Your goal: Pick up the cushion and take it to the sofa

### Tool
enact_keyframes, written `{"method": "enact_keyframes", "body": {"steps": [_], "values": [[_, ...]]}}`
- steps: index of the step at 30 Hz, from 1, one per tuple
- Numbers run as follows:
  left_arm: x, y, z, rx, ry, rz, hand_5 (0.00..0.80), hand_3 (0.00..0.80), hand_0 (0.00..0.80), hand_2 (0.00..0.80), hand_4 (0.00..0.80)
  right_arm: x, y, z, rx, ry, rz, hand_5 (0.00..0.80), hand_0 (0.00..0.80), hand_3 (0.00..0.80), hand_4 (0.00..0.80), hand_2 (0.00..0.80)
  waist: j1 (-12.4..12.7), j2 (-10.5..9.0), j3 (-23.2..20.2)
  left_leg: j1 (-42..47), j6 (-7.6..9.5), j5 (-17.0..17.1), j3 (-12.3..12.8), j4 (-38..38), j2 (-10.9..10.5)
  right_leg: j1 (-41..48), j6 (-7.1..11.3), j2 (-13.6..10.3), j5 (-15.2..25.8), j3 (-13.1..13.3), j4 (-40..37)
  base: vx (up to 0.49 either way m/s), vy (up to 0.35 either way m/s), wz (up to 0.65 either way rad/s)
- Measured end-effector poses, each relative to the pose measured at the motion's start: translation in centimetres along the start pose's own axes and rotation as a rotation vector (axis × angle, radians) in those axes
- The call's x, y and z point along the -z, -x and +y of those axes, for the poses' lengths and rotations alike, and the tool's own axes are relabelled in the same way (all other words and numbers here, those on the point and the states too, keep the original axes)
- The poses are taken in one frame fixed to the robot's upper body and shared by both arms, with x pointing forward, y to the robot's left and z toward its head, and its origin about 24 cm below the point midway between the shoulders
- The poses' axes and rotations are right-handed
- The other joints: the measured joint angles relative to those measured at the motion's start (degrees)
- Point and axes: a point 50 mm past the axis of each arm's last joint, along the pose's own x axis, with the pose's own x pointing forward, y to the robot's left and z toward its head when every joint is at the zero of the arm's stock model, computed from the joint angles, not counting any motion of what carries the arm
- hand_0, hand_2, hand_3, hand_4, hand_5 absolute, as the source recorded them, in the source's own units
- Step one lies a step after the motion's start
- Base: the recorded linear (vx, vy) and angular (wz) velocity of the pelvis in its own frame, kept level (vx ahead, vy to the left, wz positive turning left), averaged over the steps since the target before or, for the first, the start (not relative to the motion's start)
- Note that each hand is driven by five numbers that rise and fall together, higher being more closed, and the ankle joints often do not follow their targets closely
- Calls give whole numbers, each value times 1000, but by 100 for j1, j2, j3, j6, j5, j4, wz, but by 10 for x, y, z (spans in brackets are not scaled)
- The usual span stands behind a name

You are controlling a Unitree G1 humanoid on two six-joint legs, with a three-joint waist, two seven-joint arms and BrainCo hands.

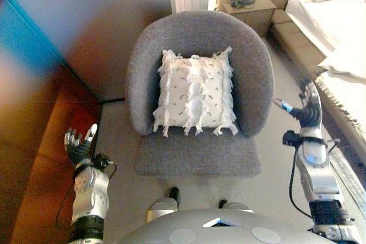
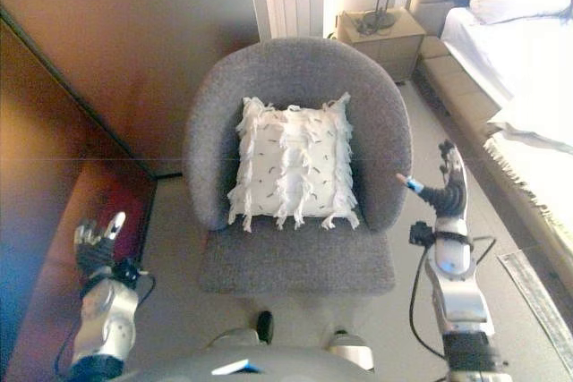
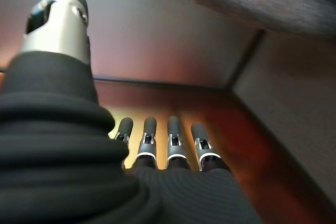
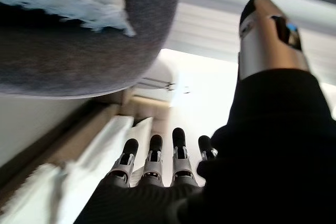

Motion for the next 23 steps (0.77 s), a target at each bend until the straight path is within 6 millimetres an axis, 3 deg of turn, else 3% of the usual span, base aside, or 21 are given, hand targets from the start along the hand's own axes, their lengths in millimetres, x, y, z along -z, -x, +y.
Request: {"method": "enact_keyframes", "body": {"steps": [2, 5, 10, 12, 16, 18, 23], "values": [[18, 5, 9, 3, -44, 91, 0, 0, 0, 0, 0, 27, 10, -4, 21, -19, 138, 0, 0, 0, 0, 0, 2, -65, -99, -22, -2, -1, 66, 2, 10, -43, 6, -8, -18, 12, -1, -174, -89, 0], [59, 14, 25, 0, -140, 286, 0, 0, 0, 0, 0, 91, 37, -6, 46, 7, 453, 0, 0, 0, 0, 0, -14, -143, -196, -26, -18, 8, 76, 6, -12, -63, 31, -23, 0, 12, -2, -125, -74, -1], [137, 45, 57, -62, -311, 729, 0, 0, 0, 0, 0, 191, 123, -6, 13, 187, 1080, 0, 0, 0, 0, 0, -14, -174, -272, -13, -40, 1, 95, 8, -7, -65, 35, -24, -17, 21, -19, -109, -70, -2], [156, 64, 68, -79, -357, 881, 0, 0, 0, 0, 0, 205, 154, -3, -13, 213, 1235, 0, 0, 0, 0, 0, -11, -156, -267, -19, -51, -20, 119, 6, 26, -89, 37, 0, -32, 55, -18, -52, -50, -9], [177, 95, 80, -131, -393, 1096, 0, 0, 0, 0, 0, 215, 193, 6, -61, 216, 1442, 0, 0, 0, 0, 0, -25, -119, -331, 67, -76, -73, 230, 4, 104, -91, -23, 44, -53, 141, -2, -26, -27, -19], [182, 101, 75, -87, -392, 1140, 0, 0, 0, 0, 0, 217, 202, 4, -59, 219, 1480, 0, 0, 0, 0, 0, -22, -96, -410, 56, -76, -74, 252, 3, 115, -134, -28, 47, -55, 155, 18, -29, -34, -9], [181, 97, 67, -10, -452, 1141, 0, 0, 0, 0, 0, 217, 200, 5, -76, 206, 1475, 0, 0, 0, 0, 0, -21, -53, -474, 46, -83, -80, 367, 4, 144, -241, -35, 58, -61, 253, 99, -45, -30, -12]]}}
